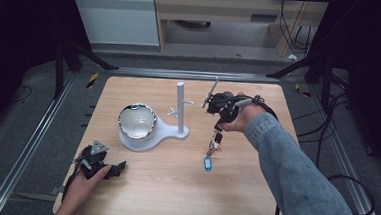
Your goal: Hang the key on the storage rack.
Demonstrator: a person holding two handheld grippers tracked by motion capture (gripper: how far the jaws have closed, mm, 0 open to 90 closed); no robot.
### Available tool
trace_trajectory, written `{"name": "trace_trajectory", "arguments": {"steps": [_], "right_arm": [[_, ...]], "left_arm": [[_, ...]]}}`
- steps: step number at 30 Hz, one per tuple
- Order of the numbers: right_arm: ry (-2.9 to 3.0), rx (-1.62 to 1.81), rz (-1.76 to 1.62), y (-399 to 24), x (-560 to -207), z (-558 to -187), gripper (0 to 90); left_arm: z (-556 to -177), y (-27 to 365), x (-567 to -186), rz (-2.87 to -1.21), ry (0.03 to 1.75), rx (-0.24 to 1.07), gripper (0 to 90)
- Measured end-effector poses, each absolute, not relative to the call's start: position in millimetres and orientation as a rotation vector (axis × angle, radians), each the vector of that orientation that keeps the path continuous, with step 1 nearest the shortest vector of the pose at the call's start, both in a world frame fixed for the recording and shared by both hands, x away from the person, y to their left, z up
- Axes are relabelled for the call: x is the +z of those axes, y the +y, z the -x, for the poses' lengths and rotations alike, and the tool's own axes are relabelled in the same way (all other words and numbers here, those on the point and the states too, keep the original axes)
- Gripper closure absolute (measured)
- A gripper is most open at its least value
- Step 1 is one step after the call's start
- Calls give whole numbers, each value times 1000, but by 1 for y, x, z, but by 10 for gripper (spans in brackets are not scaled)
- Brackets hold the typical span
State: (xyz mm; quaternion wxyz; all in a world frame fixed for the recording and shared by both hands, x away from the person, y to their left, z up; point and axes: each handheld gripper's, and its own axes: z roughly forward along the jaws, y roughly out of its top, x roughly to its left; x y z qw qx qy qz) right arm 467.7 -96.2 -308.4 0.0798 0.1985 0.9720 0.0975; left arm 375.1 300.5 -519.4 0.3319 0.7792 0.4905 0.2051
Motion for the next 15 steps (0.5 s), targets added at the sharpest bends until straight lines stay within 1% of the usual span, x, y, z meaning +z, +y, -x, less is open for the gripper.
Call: {"name": "trace_trajectory", "arguments": {"steps": [15], "right_arm": [[2892,293,-562,-81,-281,-475,885]], "left_arm": [[-375,300,-519,-2037,1282,536,0]]}}
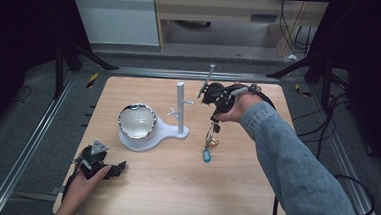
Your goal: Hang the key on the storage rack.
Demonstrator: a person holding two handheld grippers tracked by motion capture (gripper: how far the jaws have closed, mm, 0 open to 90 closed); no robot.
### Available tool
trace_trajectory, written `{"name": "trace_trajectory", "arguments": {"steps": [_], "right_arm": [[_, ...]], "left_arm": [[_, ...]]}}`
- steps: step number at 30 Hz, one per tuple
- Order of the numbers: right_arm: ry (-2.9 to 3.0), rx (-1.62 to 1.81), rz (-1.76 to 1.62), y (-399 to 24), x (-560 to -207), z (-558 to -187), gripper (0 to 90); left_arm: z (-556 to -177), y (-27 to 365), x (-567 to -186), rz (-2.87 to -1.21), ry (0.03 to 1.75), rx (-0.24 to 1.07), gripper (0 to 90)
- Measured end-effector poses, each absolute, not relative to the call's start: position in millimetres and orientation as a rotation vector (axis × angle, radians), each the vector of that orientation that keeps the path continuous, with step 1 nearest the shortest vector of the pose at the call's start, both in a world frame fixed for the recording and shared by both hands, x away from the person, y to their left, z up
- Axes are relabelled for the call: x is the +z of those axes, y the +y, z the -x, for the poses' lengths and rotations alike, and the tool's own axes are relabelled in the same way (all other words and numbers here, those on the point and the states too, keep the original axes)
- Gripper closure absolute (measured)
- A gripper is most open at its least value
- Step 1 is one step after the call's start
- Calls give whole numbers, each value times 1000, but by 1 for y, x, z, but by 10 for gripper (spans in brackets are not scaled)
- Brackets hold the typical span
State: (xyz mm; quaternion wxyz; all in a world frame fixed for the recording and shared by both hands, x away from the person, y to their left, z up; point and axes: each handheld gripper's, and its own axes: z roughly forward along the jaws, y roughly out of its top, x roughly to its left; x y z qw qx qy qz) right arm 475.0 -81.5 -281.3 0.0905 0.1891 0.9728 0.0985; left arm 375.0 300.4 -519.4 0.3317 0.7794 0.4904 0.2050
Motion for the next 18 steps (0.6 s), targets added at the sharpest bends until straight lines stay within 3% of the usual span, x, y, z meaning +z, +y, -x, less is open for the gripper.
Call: {"name": "trace_trajectory", "arguments": {"steps": [18], "right_arm": [[2870,321,-524,-64,-252,-481,885]], "left_arm": [[-375,300,-519,-2035,1284,536,0]]}}
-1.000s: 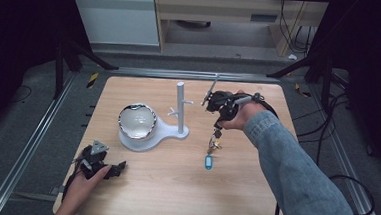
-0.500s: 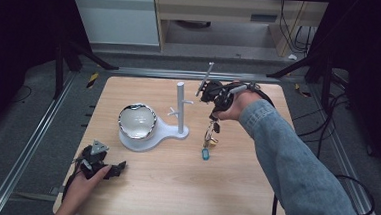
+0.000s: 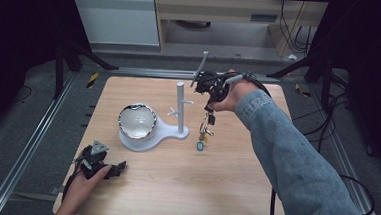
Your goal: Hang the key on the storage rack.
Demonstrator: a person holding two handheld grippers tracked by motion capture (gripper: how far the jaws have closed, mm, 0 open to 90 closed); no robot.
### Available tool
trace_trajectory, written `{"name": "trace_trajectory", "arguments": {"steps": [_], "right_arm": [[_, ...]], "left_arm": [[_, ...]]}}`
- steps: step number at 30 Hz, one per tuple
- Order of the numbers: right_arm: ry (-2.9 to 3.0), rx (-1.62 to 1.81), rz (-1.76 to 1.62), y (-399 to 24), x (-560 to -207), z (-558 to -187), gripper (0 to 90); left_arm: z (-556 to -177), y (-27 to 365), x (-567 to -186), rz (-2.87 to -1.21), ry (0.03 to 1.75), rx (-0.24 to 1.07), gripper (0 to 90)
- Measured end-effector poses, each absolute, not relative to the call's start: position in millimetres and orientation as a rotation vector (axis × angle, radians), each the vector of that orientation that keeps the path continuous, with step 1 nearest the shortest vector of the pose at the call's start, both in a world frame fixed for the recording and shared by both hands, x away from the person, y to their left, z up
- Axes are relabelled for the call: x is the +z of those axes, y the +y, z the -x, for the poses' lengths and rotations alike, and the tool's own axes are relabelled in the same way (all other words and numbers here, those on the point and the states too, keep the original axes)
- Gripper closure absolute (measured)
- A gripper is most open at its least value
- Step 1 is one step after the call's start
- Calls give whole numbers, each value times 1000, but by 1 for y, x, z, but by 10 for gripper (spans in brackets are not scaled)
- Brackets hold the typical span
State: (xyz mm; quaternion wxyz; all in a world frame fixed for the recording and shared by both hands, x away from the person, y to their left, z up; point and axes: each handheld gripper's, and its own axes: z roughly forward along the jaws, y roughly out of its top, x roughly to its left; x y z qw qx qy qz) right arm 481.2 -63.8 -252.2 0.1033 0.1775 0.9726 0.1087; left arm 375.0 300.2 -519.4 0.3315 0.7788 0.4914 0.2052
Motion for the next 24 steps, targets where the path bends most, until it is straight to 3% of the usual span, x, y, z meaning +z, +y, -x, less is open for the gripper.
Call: {"name": "trace_trajectory", "arguments": {"steps": [24], "right_arm": [[2852,337,-470,-34,-224,-490,886]], "left_arm": [[-375,300,-519,-2036,1284,537,0]]}}
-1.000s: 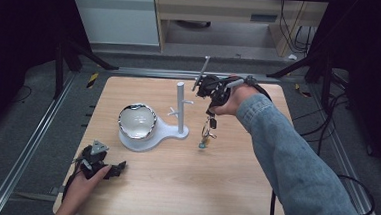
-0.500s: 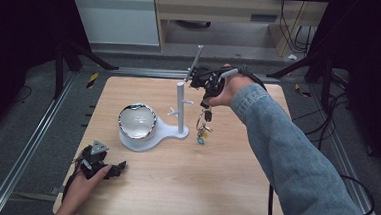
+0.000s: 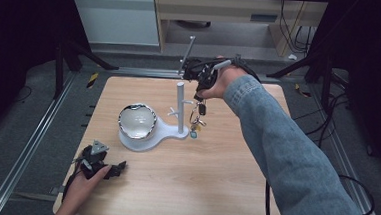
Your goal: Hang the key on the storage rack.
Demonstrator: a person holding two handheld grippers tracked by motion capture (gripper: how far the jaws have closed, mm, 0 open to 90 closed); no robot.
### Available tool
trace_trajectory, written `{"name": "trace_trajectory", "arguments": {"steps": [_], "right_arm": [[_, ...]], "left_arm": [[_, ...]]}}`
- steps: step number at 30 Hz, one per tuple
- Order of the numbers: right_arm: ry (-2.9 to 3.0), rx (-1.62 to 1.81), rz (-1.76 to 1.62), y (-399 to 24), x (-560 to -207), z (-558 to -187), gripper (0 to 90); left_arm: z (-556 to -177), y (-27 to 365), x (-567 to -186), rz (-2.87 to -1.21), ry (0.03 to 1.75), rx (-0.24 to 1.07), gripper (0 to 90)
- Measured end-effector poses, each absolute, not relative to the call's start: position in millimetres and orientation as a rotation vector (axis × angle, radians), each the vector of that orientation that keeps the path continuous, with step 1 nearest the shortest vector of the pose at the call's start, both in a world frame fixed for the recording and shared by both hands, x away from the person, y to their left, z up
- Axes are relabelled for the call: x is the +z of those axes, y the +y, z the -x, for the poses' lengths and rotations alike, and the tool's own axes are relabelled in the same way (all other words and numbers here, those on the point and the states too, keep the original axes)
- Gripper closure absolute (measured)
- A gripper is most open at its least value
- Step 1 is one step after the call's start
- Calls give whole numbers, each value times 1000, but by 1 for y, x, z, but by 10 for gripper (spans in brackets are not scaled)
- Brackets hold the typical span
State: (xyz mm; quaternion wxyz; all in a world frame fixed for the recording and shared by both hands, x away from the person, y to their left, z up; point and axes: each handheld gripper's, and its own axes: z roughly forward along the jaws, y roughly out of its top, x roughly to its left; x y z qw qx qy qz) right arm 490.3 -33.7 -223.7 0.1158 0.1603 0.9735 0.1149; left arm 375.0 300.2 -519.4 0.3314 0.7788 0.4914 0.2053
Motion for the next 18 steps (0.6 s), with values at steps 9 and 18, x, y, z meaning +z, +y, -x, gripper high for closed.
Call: {"name": "trace_trajectory", "arguments": {"steps": [9,18], "right_arm": [[2853,341,-468,-25,-219,-497,885],[2857,339,-480,-19,-217,-506,886]], "left_arm": [[-375,300,-519,-2035,1285,536,0],[-375,300,-519,-2035,1285,536,0]]}}
